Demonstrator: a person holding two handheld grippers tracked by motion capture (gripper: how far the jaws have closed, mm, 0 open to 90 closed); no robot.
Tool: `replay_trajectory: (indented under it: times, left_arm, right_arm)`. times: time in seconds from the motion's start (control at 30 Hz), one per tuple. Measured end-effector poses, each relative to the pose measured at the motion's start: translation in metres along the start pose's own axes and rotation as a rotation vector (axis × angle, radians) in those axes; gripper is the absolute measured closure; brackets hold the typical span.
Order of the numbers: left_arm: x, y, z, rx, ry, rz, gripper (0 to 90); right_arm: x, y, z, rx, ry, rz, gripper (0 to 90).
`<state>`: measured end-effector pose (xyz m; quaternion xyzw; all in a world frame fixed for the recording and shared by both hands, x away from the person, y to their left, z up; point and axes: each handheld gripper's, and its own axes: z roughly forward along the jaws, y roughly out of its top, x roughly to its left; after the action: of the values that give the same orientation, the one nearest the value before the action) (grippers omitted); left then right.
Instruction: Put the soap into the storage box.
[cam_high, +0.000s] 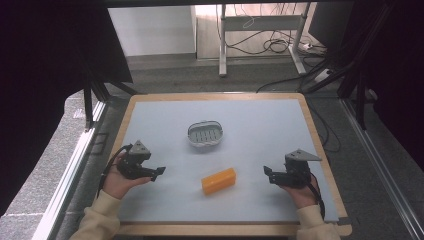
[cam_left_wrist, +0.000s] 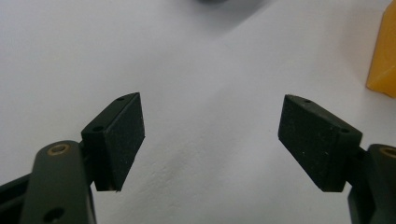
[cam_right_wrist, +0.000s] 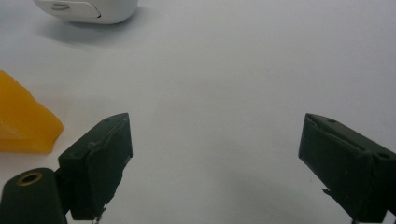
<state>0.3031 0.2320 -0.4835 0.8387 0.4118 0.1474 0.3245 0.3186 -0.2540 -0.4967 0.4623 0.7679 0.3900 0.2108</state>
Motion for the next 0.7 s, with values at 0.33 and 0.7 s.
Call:
replay_trajectory:
  times: [0.33,0.7]
  left_arm:
    - [0.0,0.001,0.001,0.009,-0.015,0.007,22.6]
    - [-0.01,0.013,-0.011,-0.027,-0.004,0.022,23.9]
  right_arm:
    - [0.001,0.001,0.002,0.014,-0.018,-0.032,11.7]
    - [0.0,-0.003,0.003,0.032,-0.023,-0.028,12.4]
